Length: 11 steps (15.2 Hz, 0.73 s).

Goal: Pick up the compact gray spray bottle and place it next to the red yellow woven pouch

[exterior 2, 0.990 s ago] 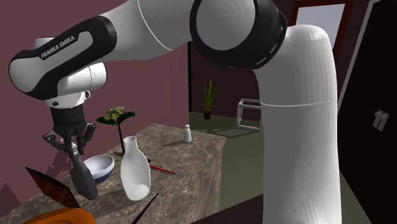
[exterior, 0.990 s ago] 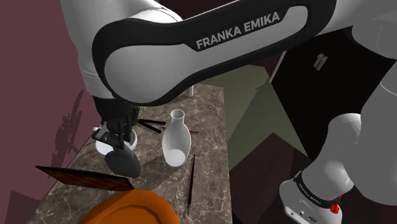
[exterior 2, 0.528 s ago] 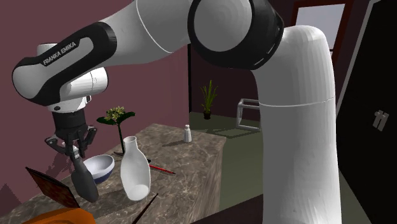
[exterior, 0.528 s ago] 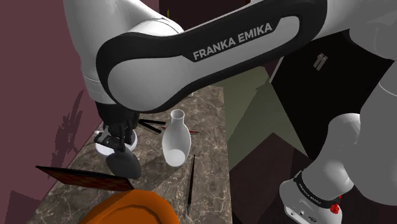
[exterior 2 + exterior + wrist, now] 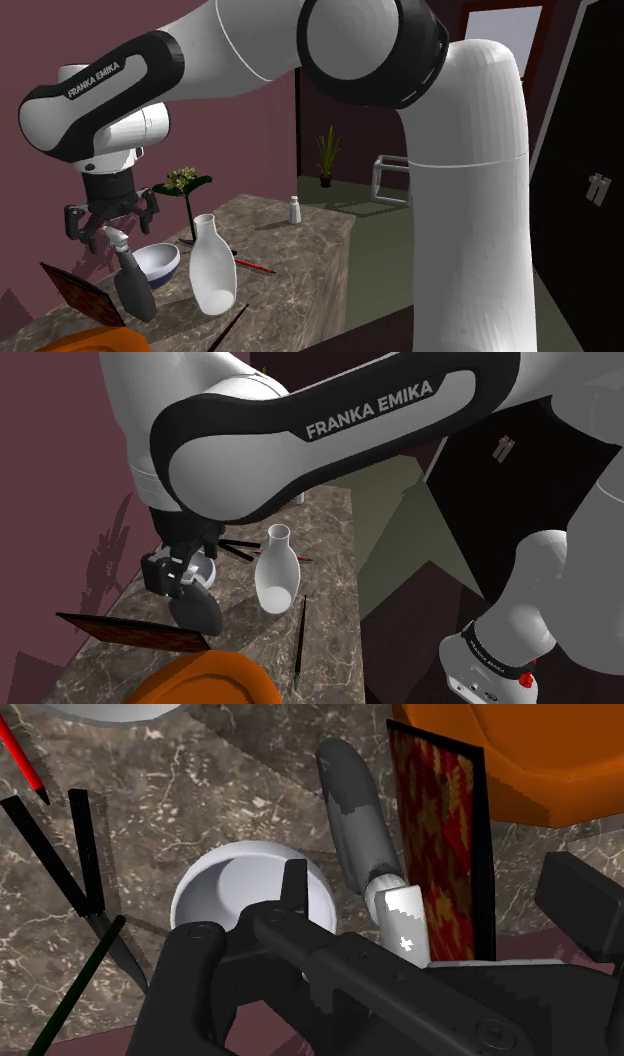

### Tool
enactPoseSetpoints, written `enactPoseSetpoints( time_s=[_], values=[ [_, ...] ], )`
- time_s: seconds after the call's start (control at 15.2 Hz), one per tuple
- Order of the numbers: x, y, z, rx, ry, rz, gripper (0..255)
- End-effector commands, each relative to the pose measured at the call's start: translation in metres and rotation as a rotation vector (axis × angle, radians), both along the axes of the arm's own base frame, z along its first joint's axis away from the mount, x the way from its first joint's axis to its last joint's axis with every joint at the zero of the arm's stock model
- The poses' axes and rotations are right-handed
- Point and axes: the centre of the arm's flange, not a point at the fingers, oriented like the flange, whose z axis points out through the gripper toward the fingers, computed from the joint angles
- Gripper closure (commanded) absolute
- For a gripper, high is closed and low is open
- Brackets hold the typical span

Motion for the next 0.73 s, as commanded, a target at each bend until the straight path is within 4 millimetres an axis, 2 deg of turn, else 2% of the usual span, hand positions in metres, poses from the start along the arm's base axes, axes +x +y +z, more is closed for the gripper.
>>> enactPoseSetpoints(
  time_s=[0.0,0.13,0.66],
  values=[
    [-0.001,-0.001,0.021,0.000,0.000,0.000,0],
    [-0.001,-0.003,0.044,0.000,0.000,0.000,0],
    [-0.001,-0.003,0.044,0.000,0.000,0.000,0]
  ],
)
